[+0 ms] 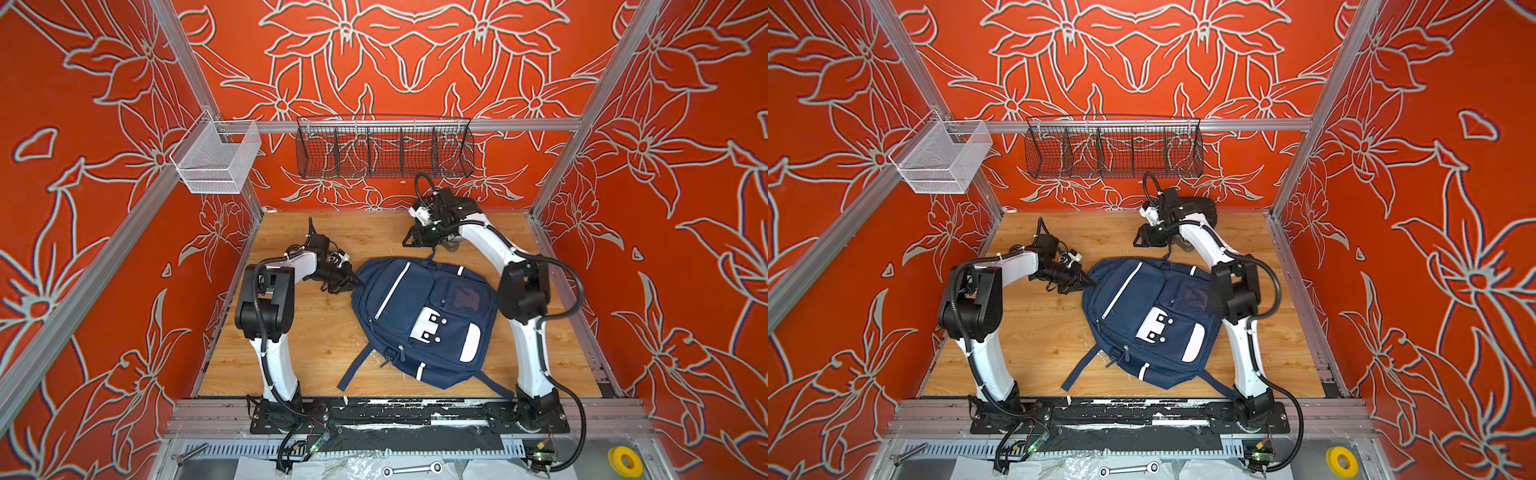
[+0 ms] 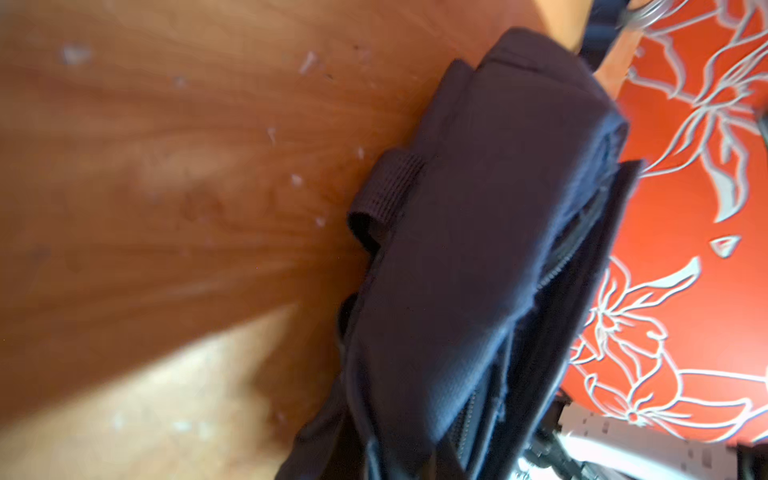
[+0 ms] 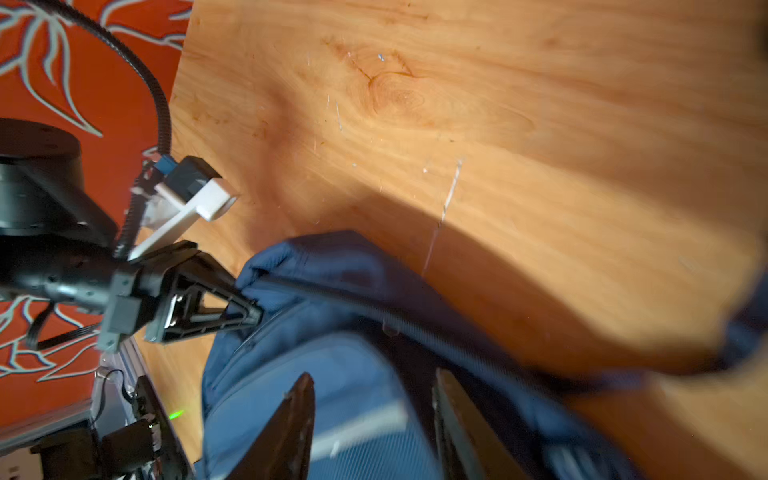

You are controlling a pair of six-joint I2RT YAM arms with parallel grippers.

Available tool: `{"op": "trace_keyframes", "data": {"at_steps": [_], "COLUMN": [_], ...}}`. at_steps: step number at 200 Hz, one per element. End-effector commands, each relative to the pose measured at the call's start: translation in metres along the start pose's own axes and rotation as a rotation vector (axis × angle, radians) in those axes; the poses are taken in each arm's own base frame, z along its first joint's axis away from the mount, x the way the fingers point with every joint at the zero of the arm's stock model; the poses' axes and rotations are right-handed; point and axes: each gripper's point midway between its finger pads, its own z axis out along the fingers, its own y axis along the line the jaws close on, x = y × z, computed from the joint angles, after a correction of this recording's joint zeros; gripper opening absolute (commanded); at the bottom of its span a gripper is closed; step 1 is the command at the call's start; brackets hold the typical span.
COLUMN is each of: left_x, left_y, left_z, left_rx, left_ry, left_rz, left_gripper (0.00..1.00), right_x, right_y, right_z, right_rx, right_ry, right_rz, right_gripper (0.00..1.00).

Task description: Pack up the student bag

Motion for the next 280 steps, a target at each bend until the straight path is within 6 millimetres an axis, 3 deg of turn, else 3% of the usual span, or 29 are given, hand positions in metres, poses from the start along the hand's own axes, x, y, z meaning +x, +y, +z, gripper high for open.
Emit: {"op": "trace_keyframes", "data": {"at_steps": [1, 30, 55, 78, 96, 122, 178, 226, 280], "left_x": [-0.016, -0.02, -0.02, -0.013, -0.007, 0.0, 0.011, 0.015, 0.017], "left_y": [-0.046, -0.052, -0.051, -0.053, -0.054, -0.053, -0.056, -0.054, -0.054], "left_z": [-0.022, -0.028, -0.03, -0.029, -0.028, -0.028, -0.03, -0.027, -0.027], "left_rx": [0.14, 0.202, 0.227, 0.232, 0.241, 0.232, 0.211, 0.2, 0.189], "left_ry": [-0.118, -0.197, -0.24, -0.255, -0.265, -0.257, -0.234, -0.217, -0.208], "left_rz": [-0.026, -0.115, -0.184, -0.212, -0.234, -0.23, -0.206, -0.21, -0.201], "left_gripper": [0.0, 0.0, 0.0, 0.0, 0.0, 0.0, 0.0, 0.0, 0.0], "right_x": [0.024, 0.103, 0.152, 0.189, 0.209, 0.209, 0.209, 0.214, 0.218], "right_y": [0.049, 0.093, 0.131, 0.144, 0.138, 0.117, 0.097, 0.107, 0.085], "right_z": [-0.039, -0.027, -0.012, 0.009, 0.026, 0.035, 0.049, 0.068, 0.062], "right_rx": [0.043, -0.002, -0.056, -0.04, 0.037, 0.124, 0.202, 0.164, 0.288], "right_ry": [-0.034, 0.045, 0.032, 0.081, 0.105, 0.042, -0.011, -0.006, -0.025], "right_rz": [-0.073, -0.091, -0.14, -0.167, -0.179, -0.12, -0.117, -0.131, -0.102], "right_gripper": [0.48, 0.43, 0.41, 0.38, 0.35, 0.3, 0.3, 0.35, 0.08]}}
